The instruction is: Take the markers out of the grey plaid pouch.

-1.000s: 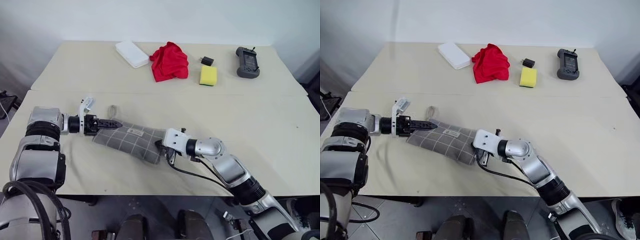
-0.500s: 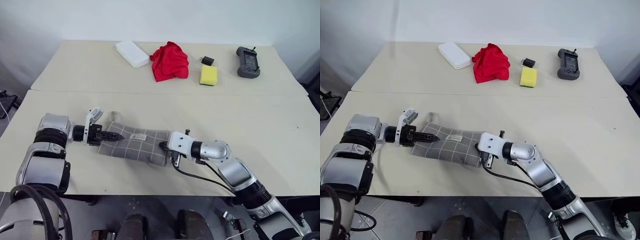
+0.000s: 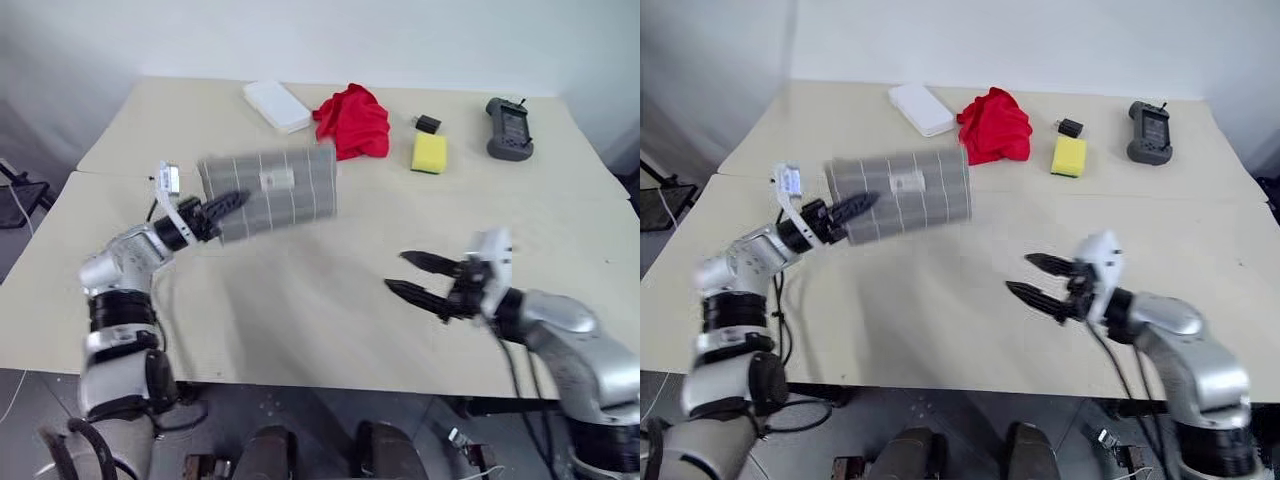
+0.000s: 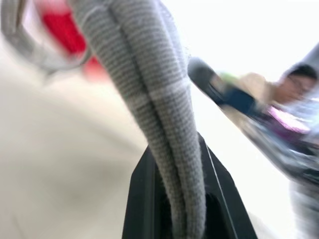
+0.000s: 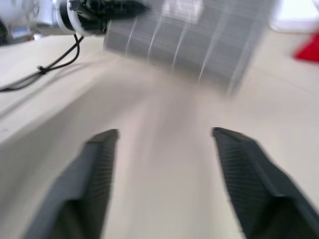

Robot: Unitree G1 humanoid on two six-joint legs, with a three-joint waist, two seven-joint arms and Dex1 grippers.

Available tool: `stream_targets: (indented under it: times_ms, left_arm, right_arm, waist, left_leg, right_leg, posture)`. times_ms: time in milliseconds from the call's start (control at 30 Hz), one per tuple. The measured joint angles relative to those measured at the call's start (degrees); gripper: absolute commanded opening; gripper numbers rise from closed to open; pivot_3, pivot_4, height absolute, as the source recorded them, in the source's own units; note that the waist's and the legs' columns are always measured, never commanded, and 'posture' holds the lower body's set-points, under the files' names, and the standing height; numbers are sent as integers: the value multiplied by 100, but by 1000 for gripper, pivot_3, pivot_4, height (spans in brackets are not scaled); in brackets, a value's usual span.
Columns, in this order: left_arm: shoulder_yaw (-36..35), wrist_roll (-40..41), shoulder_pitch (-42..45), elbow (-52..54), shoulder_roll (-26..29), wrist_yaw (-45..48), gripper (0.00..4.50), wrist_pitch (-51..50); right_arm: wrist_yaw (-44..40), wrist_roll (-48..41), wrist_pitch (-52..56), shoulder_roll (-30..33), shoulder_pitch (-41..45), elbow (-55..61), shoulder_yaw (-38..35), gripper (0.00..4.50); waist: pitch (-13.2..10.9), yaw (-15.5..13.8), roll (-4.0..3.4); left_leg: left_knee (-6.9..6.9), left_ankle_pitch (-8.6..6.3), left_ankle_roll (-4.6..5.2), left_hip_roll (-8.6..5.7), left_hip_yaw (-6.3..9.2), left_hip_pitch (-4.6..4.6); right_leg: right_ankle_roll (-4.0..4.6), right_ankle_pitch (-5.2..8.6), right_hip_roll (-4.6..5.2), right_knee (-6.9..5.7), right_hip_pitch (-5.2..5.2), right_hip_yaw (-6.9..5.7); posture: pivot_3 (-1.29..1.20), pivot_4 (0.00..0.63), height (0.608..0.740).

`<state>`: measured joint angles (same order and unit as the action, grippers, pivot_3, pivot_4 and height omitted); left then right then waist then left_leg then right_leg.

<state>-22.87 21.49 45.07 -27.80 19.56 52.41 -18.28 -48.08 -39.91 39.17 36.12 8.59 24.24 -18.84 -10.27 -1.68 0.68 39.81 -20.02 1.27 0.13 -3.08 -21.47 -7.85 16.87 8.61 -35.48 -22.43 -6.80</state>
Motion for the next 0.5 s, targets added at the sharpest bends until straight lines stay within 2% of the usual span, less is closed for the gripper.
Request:
stream_targets:
  times_ms: [33,133,233,300,400,500]
  left_arm:
    - [217,-254,0,16,-86,-109,0,666]
    - [977,-1105,43,-119,-133,-322,0,2574]
    - [1900,-2375,275,-937,-160,-1001,0,4747]
    - [2375,-3144,398,-1453,-203,-1718,0,5718]
    - [2735,-4008,507,-1953,10,-2768,0,6606]
    - [2992,-4607,633,-2167,155,-3584,0,7010]
  right_arm:
    - [30,-136,93,110,27,-67,-210,4472]
    - [142,-452,382,275,363,-184,-324,4472]
    - [559,-880,883,135,1441,-244,-45,4472]
    - [846,-1039,1201,101,2063,-189,304,4472]
    - [1316,-1287,1784,-55,2394,-185,613,4472]
    - [1924,-1628,2470,-374,2825,-231,851,4472]
  waist:
    - [0,-2,0]
    - [0,30,0]
    - [2,91,-5]
    - [2,95,-5]
    - [2,76,-4]
    - [2,55,-4]
  left_leg:
    - [0,0,0,-22,-9,0]
    - [-3,0,1,-17,-51,6]
    - [-16,1,1,-11,-59,26]
    - [-19,1,0,-7,-56,21]
    - [-27,-1,3,-10,-53,6]
    - [-25,-1,7,-14,-51,-5]
  right_leg:
    - [-3,-2,-2,3,0,0]
    - [-3,-2,-6,2,-3,5]
    - [1,-5,-5,-3,-12,28]
    - [1,-4,-7,-2,-16,20]
    - [1,-4,-4,2,-30,15]
    - [-1,-5,1,1,-41,12]
  posture:
    - [0,150,740]
    - [0,150,740]
    - [0,150,740]
    - [0,150,740]
    - [0,150,740]
    - [0,150,740]
